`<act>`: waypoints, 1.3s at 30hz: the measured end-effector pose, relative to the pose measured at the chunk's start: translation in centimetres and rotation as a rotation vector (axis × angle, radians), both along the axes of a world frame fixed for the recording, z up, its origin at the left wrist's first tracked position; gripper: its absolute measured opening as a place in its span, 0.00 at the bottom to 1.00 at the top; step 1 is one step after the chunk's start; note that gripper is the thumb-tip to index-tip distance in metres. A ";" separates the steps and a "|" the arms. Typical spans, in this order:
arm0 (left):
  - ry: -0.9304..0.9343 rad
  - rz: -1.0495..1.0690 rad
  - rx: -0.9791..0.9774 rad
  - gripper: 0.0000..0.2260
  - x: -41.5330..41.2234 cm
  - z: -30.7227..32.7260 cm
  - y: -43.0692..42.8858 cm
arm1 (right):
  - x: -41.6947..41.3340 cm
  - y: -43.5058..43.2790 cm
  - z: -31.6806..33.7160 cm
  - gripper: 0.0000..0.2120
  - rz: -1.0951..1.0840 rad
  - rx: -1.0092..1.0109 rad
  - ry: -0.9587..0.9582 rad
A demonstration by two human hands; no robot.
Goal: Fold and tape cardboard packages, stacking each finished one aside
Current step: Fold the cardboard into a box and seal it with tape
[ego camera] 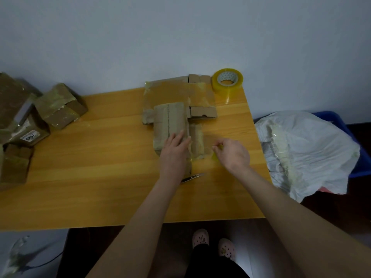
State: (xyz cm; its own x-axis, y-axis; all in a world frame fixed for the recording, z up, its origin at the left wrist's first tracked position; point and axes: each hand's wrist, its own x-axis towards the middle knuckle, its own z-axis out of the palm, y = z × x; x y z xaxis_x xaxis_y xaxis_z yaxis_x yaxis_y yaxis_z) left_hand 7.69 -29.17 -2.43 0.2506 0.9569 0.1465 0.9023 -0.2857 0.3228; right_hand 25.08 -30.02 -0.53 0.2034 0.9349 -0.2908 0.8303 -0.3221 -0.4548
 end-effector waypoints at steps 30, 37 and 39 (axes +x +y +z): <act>-0.515 0.146 -0.310 0.10 6.5 3.7 -2.5 | 2.2 -3.5 0.5 0.09 -0.169 0.147 0.574; -0.738 0.247 -0.345 0.11 7.2 3.6 -2.3 | 3.2 -3.9 0.4 0.31 -0.106 0.082 0.556; -0.732 0.245 -0.357 0.10 7.5 3.4 -2.7 | 3.3 -3.9 0.2 0.27 -0.079 0.098 0.532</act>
State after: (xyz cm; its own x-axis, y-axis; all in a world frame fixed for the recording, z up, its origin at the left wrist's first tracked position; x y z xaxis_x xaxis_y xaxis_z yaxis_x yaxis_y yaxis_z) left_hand 15.14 -31.89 0.94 -0.0103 0.9914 -0.1301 0.4537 0.1206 0.8830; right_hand 28.40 -33.89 -0.36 0.1220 0.9506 -0.2853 0.4522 -0.3091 -0.8366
